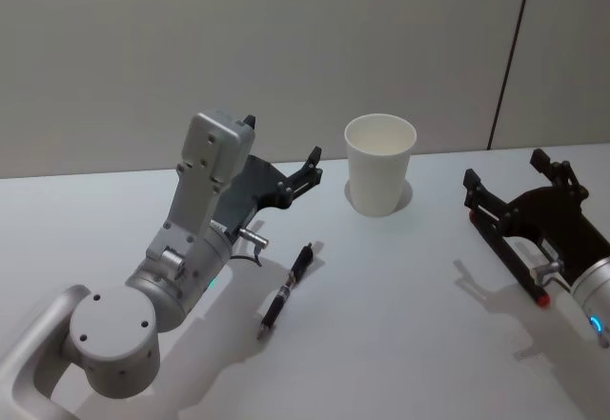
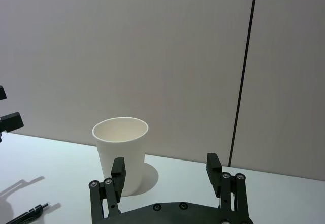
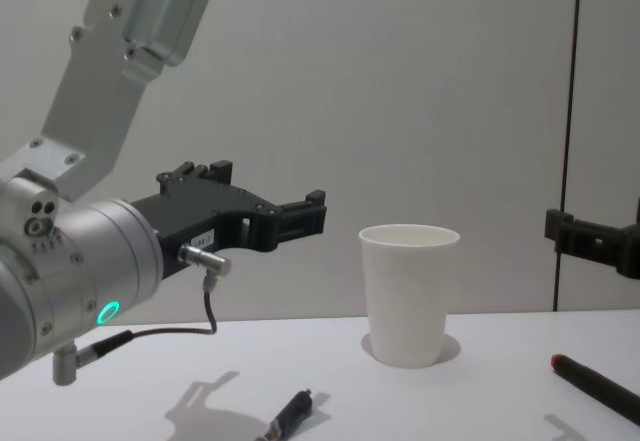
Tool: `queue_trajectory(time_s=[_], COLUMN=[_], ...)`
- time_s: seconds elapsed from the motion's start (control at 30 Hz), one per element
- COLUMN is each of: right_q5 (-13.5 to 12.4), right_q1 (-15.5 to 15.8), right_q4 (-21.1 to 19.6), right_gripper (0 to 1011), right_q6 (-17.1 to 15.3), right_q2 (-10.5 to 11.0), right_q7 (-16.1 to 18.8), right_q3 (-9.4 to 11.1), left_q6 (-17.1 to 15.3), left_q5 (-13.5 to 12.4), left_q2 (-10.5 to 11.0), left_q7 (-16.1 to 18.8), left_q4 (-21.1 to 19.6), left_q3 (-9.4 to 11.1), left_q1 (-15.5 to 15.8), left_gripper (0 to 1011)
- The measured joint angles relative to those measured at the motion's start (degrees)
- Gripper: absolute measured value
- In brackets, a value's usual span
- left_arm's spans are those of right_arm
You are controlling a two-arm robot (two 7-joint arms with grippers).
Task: Place the pen into the pen holder.
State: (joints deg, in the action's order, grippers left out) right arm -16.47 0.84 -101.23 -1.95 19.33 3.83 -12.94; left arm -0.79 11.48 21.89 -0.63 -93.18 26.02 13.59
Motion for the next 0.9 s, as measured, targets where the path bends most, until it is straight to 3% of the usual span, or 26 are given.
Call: queue_trajectory(time_s=[0.9], right_q5=[0.00], right_q1=[0.00], right_q4=[0.00], right_gripper=[1002], right_q6=[0.00], right_q2=[0.00], right_q7=[0.00], right_q3=[0.00], left_q6=[0.00], left_q5=[0.00], left_q2=[0.00], left_q7=[0.00], left_q4=[0.00], left_q3=[0.00], left_q1=[0.00], left_gripper=[1001])
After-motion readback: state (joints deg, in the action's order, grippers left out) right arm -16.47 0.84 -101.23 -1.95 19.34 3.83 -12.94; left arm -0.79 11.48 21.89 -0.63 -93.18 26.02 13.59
